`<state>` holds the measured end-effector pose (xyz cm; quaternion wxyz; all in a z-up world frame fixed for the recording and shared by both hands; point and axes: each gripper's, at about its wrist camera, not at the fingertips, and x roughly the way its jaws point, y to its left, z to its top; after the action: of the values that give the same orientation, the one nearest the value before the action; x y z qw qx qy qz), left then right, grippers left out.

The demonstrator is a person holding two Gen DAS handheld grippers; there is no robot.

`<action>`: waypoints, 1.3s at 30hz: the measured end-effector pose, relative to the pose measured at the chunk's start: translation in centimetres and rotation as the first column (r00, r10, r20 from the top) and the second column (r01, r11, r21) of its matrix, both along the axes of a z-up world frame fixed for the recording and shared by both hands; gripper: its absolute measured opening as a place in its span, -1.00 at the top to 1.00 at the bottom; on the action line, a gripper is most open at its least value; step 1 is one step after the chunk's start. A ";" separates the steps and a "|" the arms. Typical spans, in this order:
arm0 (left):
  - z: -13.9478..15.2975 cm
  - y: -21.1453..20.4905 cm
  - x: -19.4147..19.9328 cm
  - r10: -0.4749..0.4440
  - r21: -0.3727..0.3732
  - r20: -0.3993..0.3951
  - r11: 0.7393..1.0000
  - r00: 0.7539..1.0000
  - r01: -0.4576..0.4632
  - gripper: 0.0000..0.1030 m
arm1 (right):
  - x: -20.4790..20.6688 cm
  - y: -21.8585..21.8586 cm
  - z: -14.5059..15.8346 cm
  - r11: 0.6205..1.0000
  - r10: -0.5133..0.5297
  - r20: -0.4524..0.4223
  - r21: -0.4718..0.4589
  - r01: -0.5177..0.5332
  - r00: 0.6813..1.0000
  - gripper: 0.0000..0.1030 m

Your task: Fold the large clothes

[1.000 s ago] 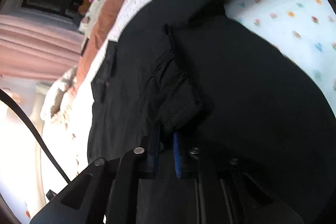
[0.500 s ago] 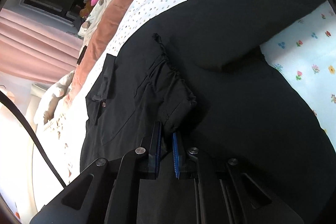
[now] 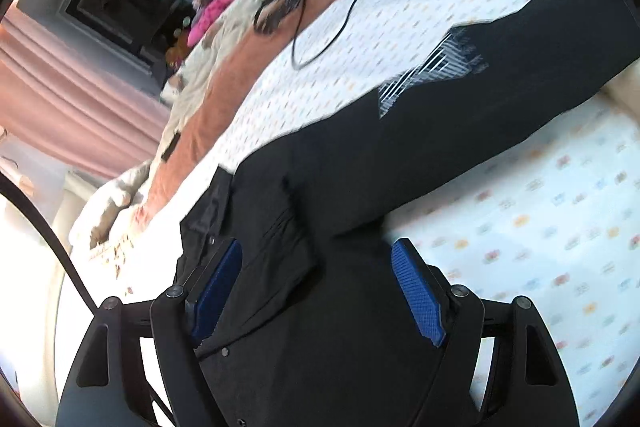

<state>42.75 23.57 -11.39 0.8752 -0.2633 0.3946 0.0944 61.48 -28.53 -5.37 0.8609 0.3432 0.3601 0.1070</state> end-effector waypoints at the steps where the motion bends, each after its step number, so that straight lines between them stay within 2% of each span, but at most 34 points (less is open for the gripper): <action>1: 0.2 -0.4 0.0 -0.003 0.004 0.007 1.000 1.000 0.003 -0.80 | -0.3 -1.0 -0.1 1.000 -0.011 0.005 0.003 0.011 1.000 -0.48; 10: 0.6 -2.2 0.2 -0.012 0.051 0.041 0.999 0.999 0.010 -0.80 | -2.0 -8.4 -2.1 0.979 -0.202 0.015 0.029 0.202 0.979 -0.47; 12: 0.3 -2.5 0.5 -0.014 0.060 0.036 0.998 0.999 0.011 -0.80 | -2.4 -10.0 -2.8 0.967 -0.249 0.011 0.054 0.248 0.968 -0.37; 18: -0.5 -3.5 1.3 -0.040 0.090 0.011 0.995 0.999 0.039 -0.80 | -1.9 -11.4 -4.7 0.947 -0.311 0.007 0.091 0.309 0.950 -0.30; 19: -0.6 -3.6 1.4 -0.042 0.091 0.009 0.995 0.999 0.041 -0.80 | -1.7 -11.4 -5.1 0.945 -0.315 0.001 0.100 0.313 0.949 -0.25; 21: -0.8 -3.7 1.5 -0.041 0.090 0.004 0.995 0.999 0.041 -0.80 | -1.2 -11.4 -5.7 0.940 -0.319 -0.008 0.120 0.318 0.948 0.03; 23: -0.9 -3.7 1.6 -0.039 0.087 0.001 0.995 0.999 0.039 -0.80 | -1.0 -11.7 -6.0 0.933 -0.335 -0.013 0.134 0.334 0.942 0.21; 24: -0.9 -3.6 1.6 -0.037 0.085 0.001 0.996 0.999 0.037 -0.80 | -1.2 -11.7 -5.9 0.926 -0.359 -0.006 0.123 0.357 0.933 0.61; 25: -0.9 -3.6 1.6 -0.035 0.084 0.002 0.996 0.999 0.034 -0.80 | -1.5 -11.6 -5.7 0.923 -0.367 0.010 0.129 0.363 0.930 0.86; 26: -0.9 -3.5 1.6 -0.032 0.084 0.002 0.996 0.999 0.032 -0.80 | -1.9 -11.6 -5.5 0.922 -0.367 0.021 0.140 0.361 0.930 0.93; 31: -0.7 -3.4 1.2 -0.029 0.069 0.011 0.997 1.000 0.029 -0.80 | -3.6 -9.0 -2.7 0.934 -0.350 0.151 0.124 0.334 0.924 1.00; 39: 0.4 -2.3 0.1 -0.021 0.040 0.041 0.999 0.999 0.020 -0.80 | -7.0 -2.9 2.5 0.967 -0.242 0.320 0.159 0.200 0.916 1.00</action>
<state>42.84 21.23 -11.03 0.8892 -0.2436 0.3771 0.0877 54.51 -31.42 -2.89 0.8935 0.4107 0.1589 0.0878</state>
